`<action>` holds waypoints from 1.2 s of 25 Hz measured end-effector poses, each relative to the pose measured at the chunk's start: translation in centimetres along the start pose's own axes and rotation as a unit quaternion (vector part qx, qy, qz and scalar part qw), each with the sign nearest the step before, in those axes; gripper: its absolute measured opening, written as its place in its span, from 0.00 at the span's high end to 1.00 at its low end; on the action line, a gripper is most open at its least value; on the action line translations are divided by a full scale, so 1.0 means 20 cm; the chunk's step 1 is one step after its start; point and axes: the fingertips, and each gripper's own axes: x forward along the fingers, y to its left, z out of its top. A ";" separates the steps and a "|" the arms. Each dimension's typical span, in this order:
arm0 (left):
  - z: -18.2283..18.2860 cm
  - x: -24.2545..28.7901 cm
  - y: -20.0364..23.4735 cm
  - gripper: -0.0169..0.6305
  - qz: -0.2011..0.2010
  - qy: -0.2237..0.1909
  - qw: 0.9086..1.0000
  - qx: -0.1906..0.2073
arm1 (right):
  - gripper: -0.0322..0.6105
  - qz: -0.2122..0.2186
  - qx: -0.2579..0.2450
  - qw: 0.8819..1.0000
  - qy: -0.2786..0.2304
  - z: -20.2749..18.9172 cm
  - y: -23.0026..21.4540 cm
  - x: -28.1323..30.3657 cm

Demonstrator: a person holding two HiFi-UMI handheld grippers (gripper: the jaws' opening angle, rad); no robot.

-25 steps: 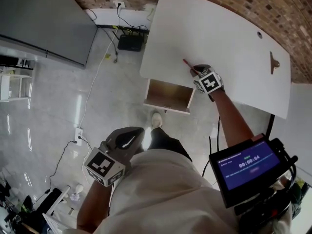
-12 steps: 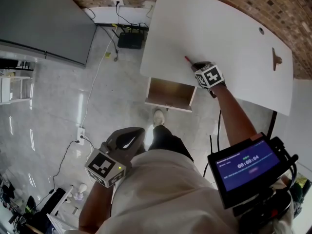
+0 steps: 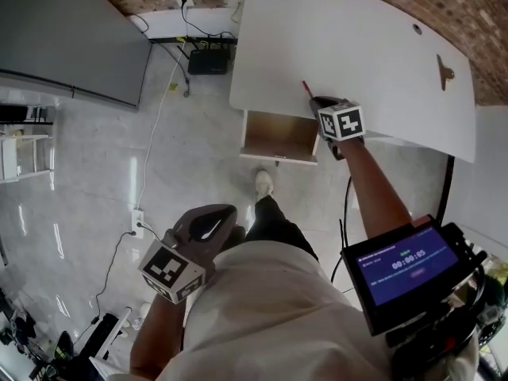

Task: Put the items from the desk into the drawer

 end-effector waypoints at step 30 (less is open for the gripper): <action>-0.40 -0.30 -0.12 0.96 -0.039 0.024 0.999 -0.007 | 0.89 -0.031 0.202 0.979 -0.016 -0.64 0.42 0.21</action>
